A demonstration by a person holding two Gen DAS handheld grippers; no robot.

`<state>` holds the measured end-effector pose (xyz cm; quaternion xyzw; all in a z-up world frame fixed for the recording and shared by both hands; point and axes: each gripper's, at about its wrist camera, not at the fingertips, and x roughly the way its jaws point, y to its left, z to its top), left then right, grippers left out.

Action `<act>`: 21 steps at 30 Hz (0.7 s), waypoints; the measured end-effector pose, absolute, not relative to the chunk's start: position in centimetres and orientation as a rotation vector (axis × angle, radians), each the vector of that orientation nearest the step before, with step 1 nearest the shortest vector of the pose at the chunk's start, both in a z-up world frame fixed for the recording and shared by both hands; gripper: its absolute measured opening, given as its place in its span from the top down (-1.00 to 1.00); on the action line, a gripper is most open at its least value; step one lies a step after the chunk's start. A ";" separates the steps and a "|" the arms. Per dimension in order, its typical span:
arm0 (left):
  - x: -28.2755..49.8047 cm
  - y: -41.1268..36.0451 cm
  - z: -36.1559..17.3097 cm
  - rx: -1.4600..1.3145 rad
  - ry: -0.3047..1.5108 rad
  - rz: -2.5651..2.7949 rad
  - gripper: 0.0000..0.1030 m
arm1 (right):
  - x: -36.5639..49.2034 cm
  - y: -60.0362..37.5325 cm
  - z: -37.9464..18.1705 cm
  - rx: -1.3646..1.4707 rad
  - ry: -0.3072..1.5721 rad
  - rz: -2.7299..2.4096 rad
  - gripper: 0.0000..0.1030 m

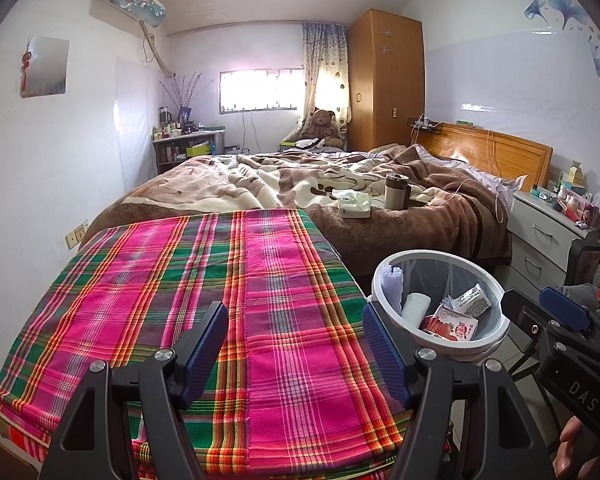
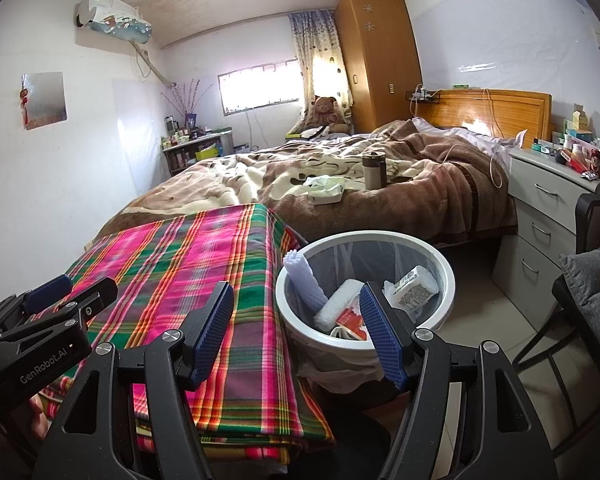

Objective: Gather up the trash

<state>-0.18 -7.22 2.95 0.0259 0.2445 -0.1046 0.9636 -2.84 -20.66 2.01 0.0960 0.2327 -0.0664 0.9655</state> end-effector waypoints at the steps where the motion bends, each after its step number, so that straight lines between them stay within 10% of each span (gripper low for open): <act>1: -0.2 -7.2 2.9 0.053 0.495 -0.212 -0.35 | -2.8 -20.7 2.0 0.194 0.470 -0.134 -0.30; 21: -0.3 -7.3 3.1 0.056 0.497 -0.217 -0.35 | -2.8 -20.7 2.1 0.193 0.471 -0.133 -0.30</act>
